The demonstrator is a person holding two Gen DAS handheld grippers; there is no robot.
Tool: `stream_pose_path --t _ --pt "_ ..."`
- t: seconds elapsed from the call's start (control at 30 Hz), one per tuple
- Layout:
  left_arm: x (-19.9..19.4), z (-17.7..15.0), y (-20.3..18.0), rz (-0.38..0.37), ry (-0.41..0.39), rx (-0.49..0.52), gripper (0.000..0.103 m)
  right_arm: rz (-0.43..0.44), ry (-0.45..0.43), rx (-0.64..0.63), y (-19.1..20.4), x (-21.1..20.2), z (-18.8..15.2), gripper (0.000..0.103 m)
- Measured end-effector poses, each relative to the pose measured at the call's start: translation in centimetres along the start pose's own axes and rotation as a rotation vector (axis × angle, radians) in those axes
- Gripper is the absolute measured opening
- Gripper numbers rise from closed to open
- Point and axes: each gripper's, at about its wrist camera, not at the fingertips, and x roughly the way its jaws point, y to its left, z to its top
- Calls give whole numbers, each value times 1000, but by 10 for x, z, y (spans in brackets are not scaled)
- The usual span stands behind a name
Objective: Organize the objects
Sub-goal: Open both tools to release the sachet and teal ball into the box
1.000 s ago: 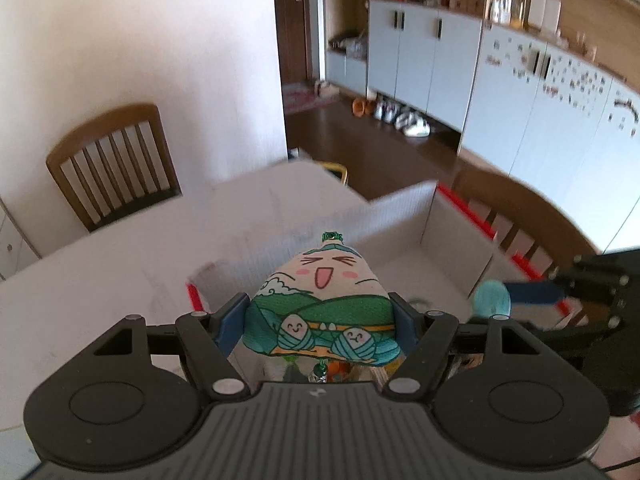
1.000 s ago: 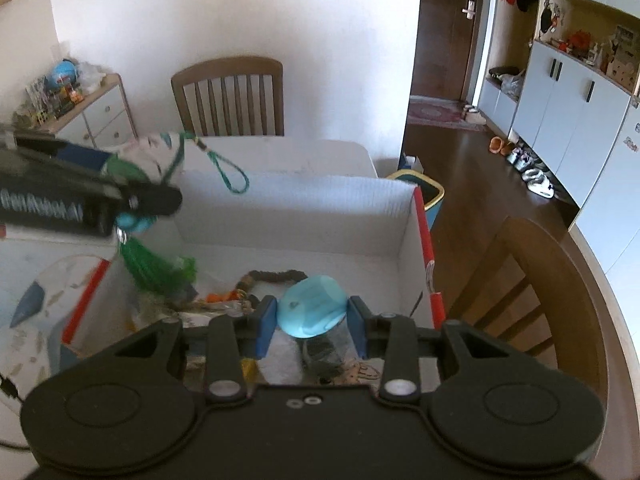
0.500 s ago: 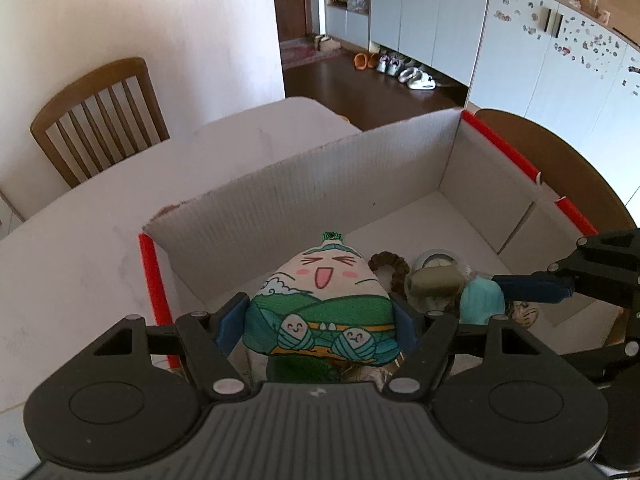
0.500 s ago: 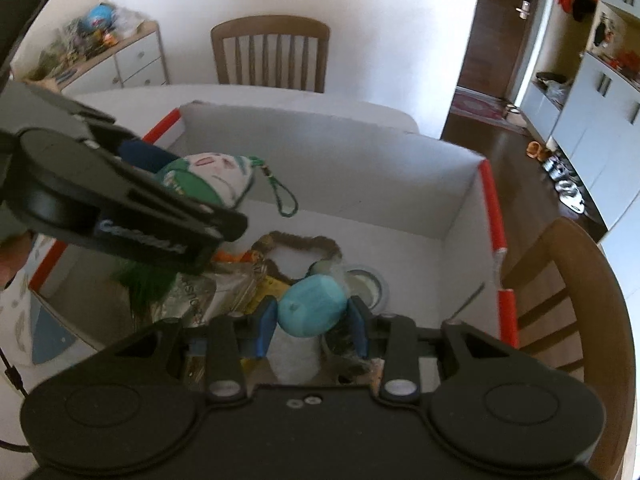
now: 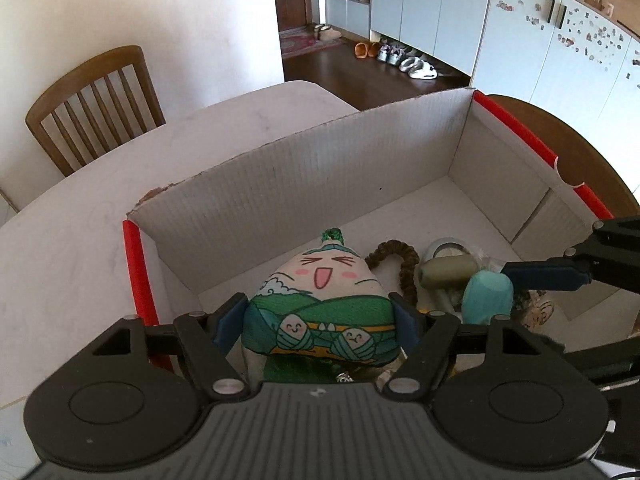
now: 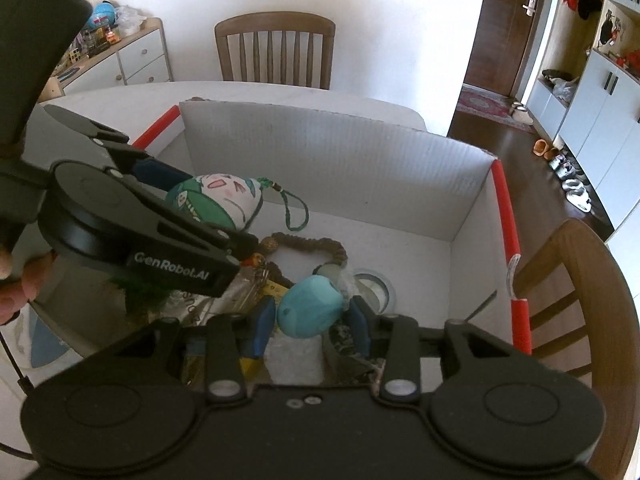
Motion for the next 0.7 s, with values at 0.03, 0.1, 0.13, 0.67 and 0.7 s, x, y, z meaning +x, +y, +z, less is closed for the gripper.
stream_pose_path --t 0.03,0.1,0.13,0.67,0.7 --pt "-1 0 0 2 -3 -1 75 0 -1 2 0 -1 0 42" --pt "-4 0 -1 5 -8 -2 76 0 -5 5 0 -2 0 45" --pt "-6 -1 0 4 -12 -4 76 0 -8 6 0 -3 -2 47" --pt "-57 -11 4 -6 -118 -48 82 -21 -108 47 4 -47 -6 76" --pt "-62 -12 4 -7 -127 -50 83 -20 -116 50 4 -51 -7 77"
